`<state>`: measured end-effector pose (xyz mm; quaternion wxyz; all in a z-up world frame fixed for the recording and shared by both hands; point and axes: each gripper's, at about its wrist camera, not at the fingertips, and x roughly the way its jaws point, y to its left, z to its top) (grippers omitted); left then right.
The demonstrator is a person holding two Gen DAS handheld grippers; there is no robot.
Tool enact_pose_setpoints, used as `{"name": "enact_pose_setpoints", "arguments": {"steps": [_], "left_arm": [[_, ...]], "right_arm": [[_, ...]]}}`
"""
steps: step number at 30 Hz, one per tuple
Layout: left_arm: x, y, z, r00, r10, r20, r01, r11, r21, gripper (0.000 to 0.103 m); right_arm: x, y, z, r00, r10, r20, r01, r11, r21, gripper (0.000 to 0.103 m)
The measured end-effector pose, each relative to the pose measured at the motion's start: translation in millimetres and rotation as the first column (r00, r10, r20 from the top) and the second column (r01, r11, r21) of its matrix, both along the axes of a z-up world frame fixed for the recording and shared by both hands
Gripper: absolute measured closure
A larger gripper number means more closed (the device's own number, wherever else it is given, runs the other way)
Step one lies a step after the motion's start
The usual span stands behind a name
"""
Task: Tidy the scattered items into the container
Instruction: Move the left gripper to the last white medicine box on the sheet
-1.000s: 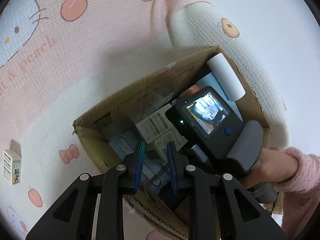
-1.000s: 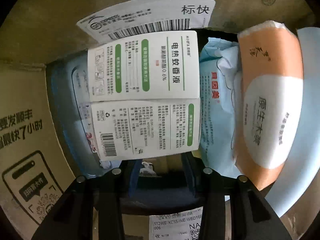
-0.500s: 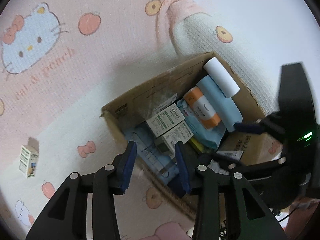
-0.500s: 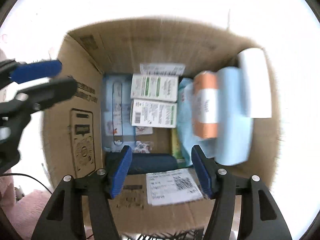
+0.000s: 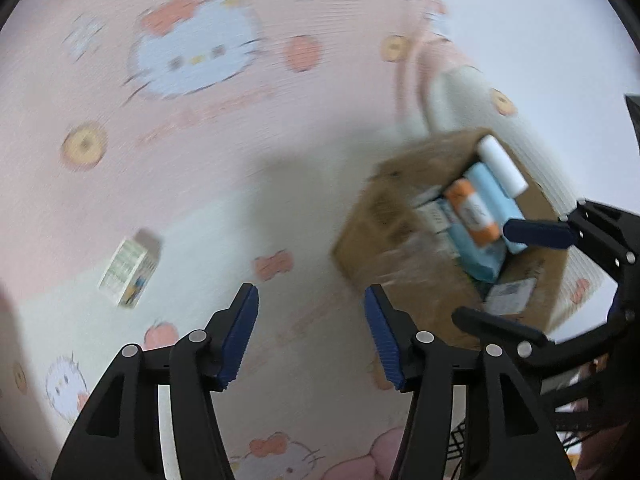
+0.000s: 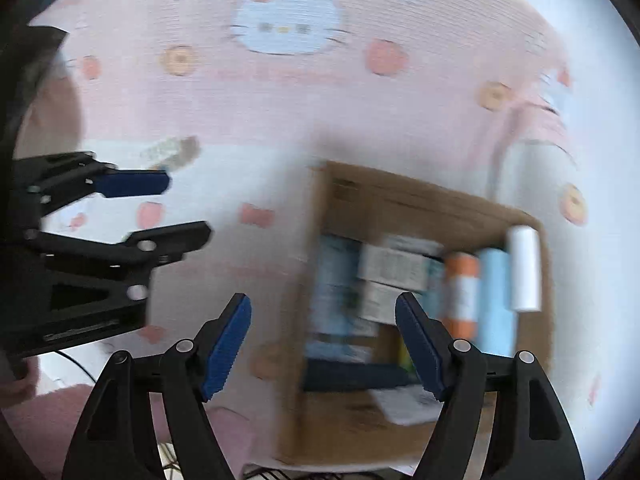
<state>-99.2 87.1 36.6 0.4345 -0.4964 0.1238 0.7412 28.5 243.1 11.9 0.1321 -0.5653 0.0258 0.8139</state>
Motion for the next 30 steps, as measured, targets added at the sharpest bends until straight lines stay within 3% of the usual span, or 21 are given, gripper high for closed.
{"name": "enact_pose_setpoints", "arguments": {"steps": [5,9,13,18,22,25,30], "left_arm": [[-28,-39,-27,0.996,0.088,0.018,-0.088,0.996,0.0,0.043],[-51,-76,-61,0.98,0.192,0.042,-0.191,0.981,-0.029,0.043],[-69,-112,-96,0.954,0.282,0.108,-0.276,0.959,-0.066,0.043],[-88,-140,-130,0.929,0.36,0.087,-0.351,0.931,-0.102,0.043],[-105,-156,-146,0.888,0.453,0.077,-0.45,0.891,-0.052,0.043],[-119,-167,-155,0.846,0.513,0.147,-0.52,0.854,0.007,0.043],[-139,-166,-167,0.814,0.515,0.268,-0.554,0.828,0.091,0.043]], "right_arm": [[-35,-30,-15,0.998,0.041,-0.038,-0.041,0.999,0.013,0.03],[-55,-35,-37,0.996,-0.001,-0.093,-0.007,0.996,-0.089,0.026],[-74,-37,-78,0.998,-0.046,-0.052,0.035,0.982,-0.187,0.025],[-97,-45,-123,0.999,-0.047,-0.022,0.04,0.97,-0.239,0.025],[-121,-51,-141,0.994,-0.058,-0.088,0.026,0.946,-0.324,0.025],[-143,-56,-148,0.986,-0.024,-0.164,-0.04,0.926,-0.375,0.025],[-180,-55,-160,0.959,-0.038,-0.281,-0.087,0.904,-0.419,0.025]]}}
